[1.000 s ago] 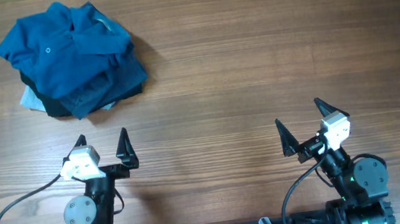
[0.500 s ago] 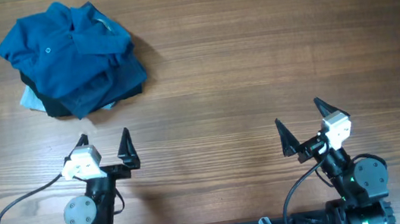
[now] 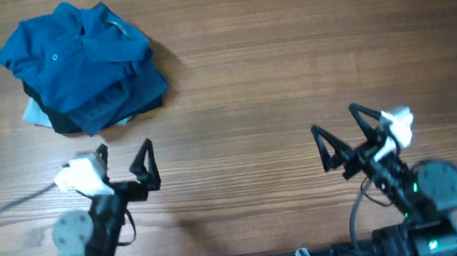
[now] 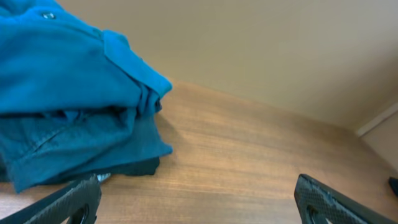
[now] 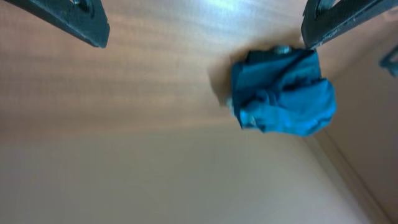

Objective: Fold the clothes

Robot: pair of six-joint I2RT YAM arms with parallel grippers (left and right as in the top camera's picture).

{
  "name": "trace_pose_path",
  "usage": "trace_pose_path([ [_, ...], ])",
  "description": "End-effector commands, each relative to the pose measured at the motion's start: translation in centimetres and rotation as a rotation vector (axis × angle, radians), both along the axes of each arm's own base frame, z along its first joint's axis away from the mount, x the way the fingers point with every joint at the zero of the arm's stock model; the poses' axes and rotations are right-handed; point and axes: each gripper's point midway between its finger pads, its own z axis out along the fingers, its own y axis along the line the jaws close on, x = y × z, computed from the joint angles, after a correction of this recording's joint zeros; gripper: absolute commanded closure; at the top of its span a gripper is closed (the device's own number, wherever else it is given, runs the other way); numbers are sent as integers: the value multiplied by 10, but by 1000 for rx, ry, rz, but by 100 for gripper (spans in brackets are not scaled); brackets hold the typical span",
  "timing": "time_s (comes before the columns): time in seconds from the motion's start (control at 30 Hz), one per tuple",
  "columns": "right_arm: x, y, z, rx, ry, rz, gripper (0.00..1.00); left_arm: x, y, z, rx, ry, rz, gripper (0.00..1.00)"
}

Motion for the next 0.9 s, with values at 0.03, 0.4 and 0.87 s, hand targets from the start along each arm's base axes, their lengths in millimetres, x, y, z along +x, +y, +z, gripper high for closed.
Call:
trace_pose_path([
  [0.03, 38, -11, -18, -62, 337, -83, 0, 27, 4, 26, -21, 209, 20, 0],
  [0.4, 89, -15, -72, -242, 892, -33, 0, 77, -4, 15, 3, 755, -68, 0],
  [0.87, 136, -317, -49, 60, 827, -952, 16, 78, -13, 6, -31, 797, -115, 0],
])
